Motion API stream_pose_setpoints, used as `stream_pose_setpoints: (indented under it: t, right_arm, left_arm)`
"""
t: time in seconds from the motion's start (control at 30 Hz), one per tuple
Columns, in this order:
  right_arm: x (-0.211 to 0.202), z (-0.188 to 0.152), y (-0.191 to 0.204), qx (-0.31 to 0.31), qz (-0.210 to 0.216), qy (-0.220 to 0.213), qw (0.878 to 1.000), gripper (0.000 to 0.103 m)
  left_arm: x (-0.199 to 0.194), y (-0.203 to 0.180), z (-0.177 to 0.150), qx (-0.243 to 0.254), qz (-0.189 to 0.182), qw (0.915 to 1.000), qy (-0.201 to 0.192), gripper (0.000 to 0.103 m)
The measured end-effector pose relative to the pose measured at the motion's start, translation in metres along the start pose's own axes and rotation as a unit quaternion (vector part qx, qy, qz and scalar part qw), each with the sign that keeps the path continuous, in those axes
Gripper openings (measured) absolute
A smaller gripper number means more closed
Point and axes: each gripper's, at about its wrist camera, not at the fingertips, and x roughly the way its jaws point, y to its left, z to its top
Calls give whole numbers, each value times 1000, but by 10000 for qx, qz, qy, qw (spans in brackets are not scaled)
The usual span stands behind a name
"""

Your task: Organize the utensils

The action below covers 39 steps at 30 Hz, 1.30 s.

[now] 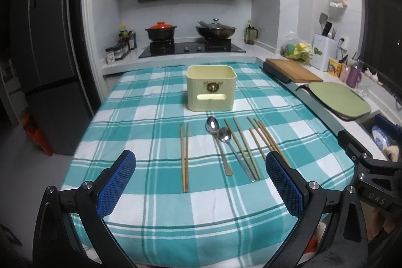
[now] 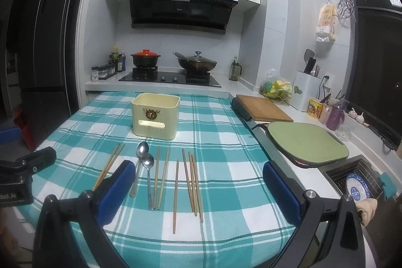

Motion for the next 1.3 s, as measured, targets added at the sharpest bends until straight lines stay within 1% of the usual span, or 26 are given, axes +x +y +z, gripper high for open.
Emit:
stream_pose_setpoints:
  t: [0.1,0.17,0.5,0.63,0.73,0.83,0.93,1.0,1.1,1.17,1.23,1.3]
  right_arm:
    - [7,-2,0,-35,-41,98,9999,103]
    - [12,-2,0,-54,-64,164,9998,103]
    - [41,-9,3,-170,-126,465,9987,103]
    - [55,-12,3,-167,-118,597,9980,103]
    - [61,-16,0,-75,-48,627,9980,103]
    - [64,-21,-5,80,63,607,9981,103]
    - [72,-26,-12,82,89,663,9977,103]
    - [78,-28,-16,95,140,711,9973,103]
    - [88,-32,-22,133,228,760,9968,103]
    - [96,-35,-27,150,287,817,9961,103]
    - [105,-38,-33,227,410,898,9949,103]
    - [113,-42,-41,350,499,956,9935,103]
  left_arm:
    - [4,-1,2,35,-50,10000,5,103]
    - [8,-3,2,73,-103,9999,74,103]
    - [41,-1,-4,178,128,9990,387,103]
    - [53,5,-6,156,122,9987,475,103]
    - [65,17,-8,46,106,9981,613,103]
    - [80,41,-12,-226,136,9970,723,103]
    - [99,64,-22,-447,253,9941,952,103]
    - [113,77,-32,-565,347,9908,1177,103]
    - [132,86,-44,-639,331,9861,1501,103]
    - [141,88,-48,-646,355,9837,1642,103]
    - [149,89,-47,-641,357,9825,1712,103]
    - [157,90,-43,-619,347,9832,1682,103]
